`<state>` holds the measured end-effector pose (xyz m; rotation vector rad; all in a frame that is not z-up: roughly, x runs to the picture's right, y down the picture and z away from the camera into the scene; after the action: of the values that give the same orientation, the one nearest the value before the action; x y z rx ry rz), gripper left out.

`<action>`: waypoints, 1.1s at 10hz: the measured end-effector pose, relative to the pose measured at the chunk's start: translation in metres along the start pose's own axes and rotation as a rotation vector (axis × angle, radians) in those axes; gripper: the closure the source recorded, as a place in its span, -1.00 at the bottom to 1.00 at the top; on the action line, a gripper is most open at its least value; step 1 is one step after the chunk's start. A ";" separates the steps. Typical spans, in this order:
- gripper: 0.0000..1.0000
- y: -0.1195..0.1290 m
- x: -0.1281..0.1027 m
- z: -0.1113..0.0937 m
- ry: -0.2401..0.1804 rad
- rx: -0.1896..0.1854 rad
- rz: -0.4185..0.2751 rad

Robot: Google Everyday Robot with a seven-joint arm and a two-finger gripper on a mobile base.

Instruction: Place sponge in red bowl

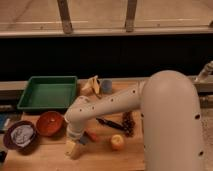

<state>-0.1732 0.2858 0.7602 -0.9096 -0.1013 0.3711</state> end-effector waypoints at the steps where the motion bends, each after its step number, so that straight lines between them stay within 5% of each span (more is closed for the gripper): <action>1: 0.06 0.000 0.000 -0.001 0.002 0.006 0.001; 6: 0.98 0.003 0.000 -0.017 -0.021 0.041 -0.014; 11: 1.00 0.017 0.000 -0.083 -0.163 0.100 -0.077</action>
<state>-0.1573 0.2331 0.6961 -0.7737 -0.2648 0.3750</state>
